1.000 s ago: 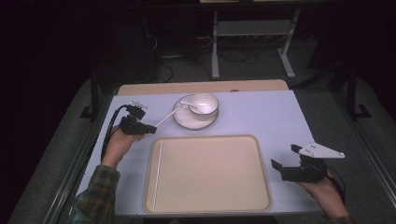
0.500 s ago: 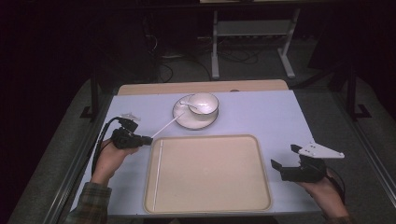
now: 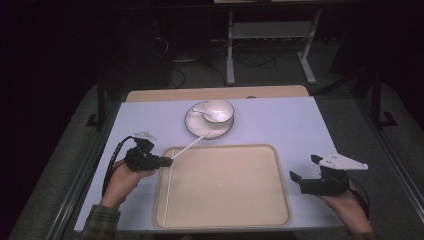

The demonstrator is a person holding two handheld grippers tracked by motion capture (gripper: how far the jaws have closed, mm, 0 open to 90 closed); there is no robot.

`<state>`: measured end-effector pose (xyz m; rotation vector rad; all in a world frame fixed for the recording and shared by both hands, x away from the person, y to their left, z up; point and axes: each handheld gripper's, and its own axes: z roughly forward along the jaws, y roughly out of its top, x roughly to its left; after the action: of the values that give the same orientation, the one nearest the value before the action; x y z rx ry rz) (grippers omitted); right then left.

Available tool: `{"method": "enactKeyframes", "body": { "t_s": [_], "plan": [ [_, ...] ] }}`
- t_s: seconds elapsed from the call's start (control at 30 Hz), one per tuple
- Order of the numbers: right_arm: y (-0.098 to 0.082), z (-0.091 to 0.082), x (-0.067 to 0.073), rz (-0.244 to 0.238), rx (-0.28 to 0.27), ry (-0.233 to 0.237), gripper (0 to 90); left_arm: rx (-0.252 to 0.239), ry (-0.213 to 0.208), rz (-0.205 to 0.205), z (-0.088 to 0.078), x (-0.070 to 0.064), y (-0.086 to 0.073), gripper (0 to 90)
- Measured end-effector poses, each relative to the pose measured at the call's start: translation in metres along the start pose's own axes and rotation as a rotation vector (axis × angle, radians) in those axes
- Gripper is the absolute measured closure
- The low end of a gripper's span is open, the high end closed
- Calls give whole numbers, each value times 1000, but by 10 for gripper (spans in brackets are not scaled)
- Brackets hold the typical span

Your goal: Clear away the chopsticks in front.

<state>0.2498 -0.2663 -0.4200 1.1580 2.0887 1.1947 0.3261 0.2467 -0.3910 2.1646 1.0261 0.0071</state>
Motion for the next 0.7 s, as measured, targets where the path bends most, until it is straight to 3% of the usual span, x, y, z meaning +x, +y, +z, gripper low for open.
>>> {"method": "enactKeyframes", "body": {
  "t_s": [0.27, 0.5, 0.7],
  "plan": [
    [0, 0, 0, 1, 3, 1, 62, 23, -47, 34, 18, -17, 1, 857],
    [0, 1, -1, 0, 5, 1, 62, 56, -56, 54, 34, -25, 1, 856],
    [0, 1, 0, -5, 3, 1, 62, 77, -36, 68, 42, -28, 0, 855]
  ]
}}
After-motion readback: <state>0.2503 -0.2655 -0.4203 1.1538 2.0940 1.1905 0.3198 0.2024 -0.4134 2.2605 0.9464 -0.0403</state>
